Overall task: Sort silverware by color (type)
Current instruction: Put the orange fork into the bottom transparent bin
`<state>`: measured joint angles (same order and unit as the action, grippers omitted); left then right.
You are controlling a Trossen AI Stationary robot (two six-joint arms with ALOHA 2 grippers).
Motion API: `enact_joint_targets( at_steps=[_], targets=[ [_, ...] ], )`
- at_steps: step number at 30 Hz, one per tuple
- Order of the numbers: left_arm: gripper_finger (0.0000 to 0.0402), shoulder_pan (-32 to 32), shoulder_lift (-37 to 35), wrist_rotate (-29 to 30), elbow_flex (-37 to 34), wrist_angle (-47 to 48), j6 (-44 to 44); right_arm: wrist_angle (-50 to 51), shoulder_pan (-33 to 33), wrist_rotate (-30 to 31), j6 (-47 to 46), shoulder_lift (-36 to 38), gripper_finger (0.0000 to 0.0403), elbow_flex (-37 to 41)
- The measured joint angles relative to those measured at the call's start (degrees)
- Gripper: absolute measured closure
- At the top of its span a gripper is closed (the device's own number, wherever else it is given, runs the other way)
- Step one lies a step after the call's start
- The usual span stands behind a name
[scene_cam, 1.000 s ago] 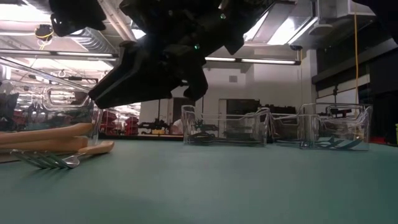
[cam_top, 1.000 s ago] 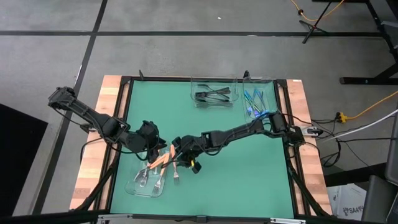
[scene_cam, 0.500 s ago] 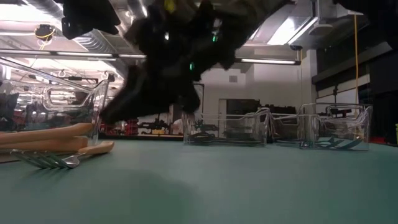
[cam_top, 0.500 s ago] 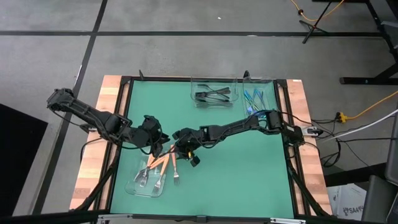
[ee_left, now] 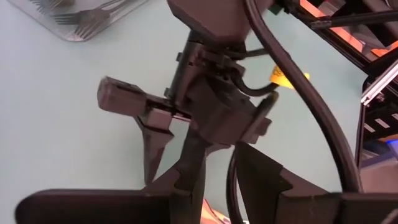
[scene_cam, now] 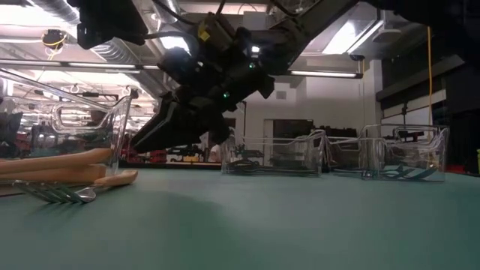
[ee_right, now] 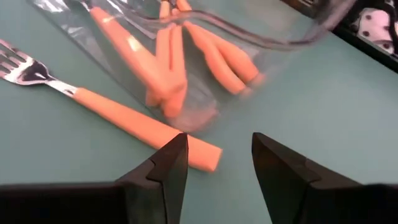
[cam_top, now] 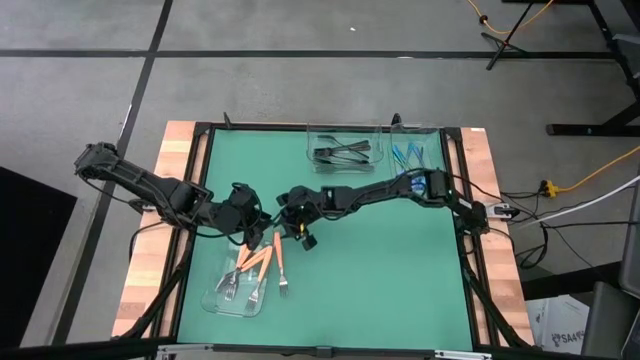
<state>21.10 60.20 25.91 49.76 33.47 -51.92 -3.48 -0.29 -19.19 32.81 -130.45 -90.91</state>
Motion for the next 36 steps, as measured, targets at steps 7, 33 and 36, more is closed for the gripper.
enact_joint_targets(
  at_steps=[7,33,36],
  targets=[
    [0.0321,0.0,0.0,0.1,0.0,-0.2,0.0,-0.1,-1.3,-3.3,0.0,0.0,0.0236,0.0],
    [0.0321,0.0,0.0,0.1,0.0,-1.1,-0.5,4.7,-2.2,-9.8,-1.3,-6.3,0.0236,-4.3],
    [0.0321,0.0,0.0,0.1,0.0,-1.1,-0.5,5.5,-1.6,-10.6,-1.1,-6.3,0.0236,-4.3]
  ],
)
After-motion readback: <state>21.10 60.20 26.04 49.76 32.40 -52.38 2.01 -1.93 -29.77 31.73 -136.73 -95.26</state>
